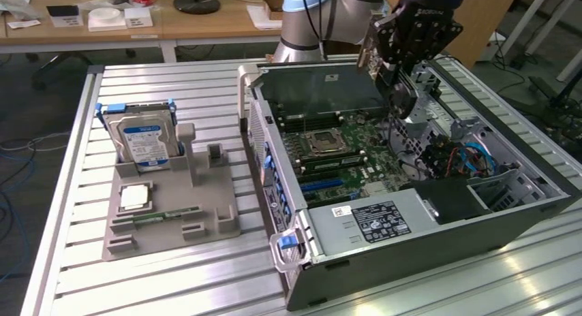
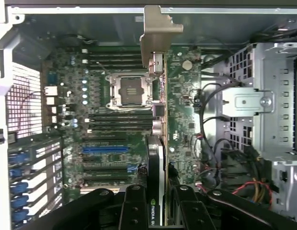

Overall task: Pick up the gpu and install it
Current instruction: 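Pick up the gpu and move the gpu toward the slot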

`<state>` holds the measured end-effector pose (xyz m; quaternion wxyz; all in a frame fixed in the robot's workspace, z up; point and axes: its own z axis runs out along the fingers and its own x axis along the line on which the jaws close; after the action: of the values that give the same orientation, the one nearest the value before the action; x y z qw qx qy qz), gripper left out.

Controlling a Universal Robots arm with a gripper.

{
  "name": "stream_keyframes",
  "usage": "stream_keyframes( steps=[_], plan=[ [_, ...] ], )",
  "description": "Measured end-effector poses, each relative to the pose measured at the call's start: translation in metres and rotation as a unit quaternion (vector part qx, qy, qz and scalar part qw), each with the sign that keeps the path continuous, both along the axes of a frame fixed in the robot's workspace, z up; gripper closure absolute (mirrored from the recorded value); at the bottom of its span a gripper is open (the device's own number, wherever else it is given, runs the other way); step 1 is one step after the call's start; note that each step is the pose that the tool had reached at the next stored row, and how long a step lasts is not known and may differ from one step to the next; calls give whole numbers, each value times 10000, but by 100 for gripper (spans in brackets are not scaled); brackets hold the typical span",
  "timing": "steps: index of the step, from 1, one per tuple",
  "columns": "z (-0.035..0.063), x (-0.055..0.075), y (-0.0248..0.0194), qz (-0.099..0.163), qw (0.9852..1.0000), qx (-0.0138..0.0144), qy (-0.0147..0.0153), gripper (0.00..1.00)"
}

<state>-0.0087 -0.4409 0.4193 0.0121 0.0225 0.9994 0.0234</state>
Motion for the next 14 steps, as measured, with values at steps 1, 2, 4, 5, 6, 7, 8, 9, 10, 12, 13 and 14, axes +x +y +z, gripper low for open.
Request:
stream_keyframes(
  steps=[1, 2, 4, 5, 6, 7, 8, 9, 10, 12, 13, 14],
  plan=[
    [0, 33, 0, 0, 10000, 0, 0, 73],
    [0, 68, 0, 0, 10000, 0, 0, 73],
    [1, 134, 0, 0, 10000, -1, 0, 73],
    [0, 170, 0, 0, 10000, -1, 1, 73],
    [0, 201, 1, 0, 10000, -1, 1, 73],
    [0, 232, 1, -1, 10000, 0, 0, 73],
    [-1, 262, 1, 0, 10000, 0, 0, 73],
    [-1, 291, 0, -1, 10000, 0, 0, 73],
    [0, 319, 0, -2, 10000, 0, 1, 73],
    [-1, 372, 0, -8, 10000, 0, 0, 73],
    [0, 392, 0, -13, 10000, 0, 1, 73],
    [0, 414, 0, -19, 10000, 0, 0, 73]
  ],
)
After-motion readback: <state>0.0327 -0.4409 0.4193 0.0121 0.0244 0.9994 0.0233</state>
